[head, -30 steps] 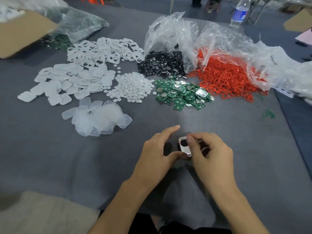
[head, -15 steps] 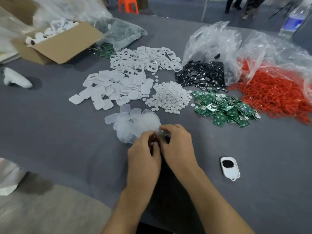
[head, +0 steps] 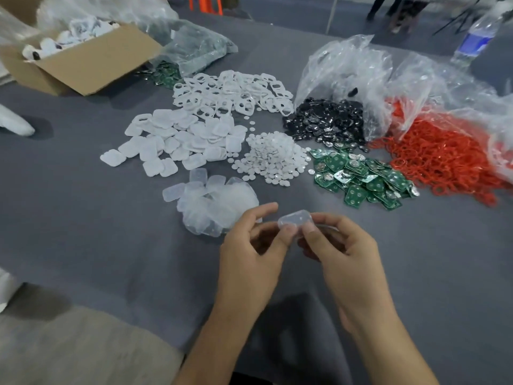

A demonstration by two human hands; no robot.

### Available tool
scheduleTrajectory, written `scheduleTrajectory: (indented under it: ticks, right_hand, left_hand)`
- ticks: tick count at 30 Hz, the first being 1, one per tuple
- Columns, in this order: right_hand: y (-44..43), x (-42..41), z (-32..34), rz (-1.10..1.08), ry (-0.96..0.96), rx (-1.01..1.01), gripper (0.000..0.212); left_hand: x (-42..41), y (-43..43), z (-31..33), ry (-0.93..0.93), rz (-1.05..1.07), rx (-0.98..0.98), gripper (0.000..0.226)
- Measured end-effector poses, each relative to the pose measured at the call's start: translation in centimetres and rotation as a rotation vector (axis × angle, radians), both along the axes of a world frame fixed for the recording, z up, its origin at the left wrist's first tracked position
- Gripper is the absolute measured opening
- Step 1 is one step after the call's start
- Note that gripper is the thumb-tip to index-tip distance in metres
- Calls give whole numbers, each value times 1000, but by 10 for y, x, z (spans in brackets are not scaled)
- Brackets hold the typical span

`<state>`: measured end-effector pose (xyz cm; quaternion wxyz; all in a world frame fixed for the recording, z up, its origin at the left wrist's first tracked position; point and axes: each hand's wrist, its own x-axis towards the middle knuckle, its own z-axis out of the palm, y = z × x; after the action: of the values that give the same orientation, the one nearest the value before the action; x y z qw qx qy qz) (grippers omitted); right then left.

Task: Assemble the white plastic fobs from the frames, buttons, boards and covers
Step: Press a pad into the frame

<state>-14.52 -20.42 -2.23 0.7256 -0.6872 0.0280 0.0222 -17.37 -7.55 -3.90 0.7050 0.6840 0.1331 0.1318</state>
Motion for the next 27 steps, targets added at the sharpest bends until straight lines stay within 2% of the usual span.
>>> scheduleTrajectory:
  ticks: [3,11,16,21,24,27]
  right_hand:
    - [-21,-12,4,-9,18,-1,5]
    - [-72,-38,4,-71,82,-72,12]
    - [-93,-59,0,-49,125,-74,14]
    - [-109,-74,-11,-80,93,-105,19]
    - [-114,-84,-14,-60,61,-63,9]
    - [-112,-89,-20,-53,51,-39,22]
  left_hand:
    - [-2,-12,4,10,-94,-106,30]
    - [-6,-46,7,73,-225,-189,28]
    - [-13,-65,6,102,-303,-57,28]
    - [-36,-74,-8,155,-516,163,17]
    - [-41,-83,-15,130,-455,200,14]
    - [-44,-90,-21,125,-410,159,10]
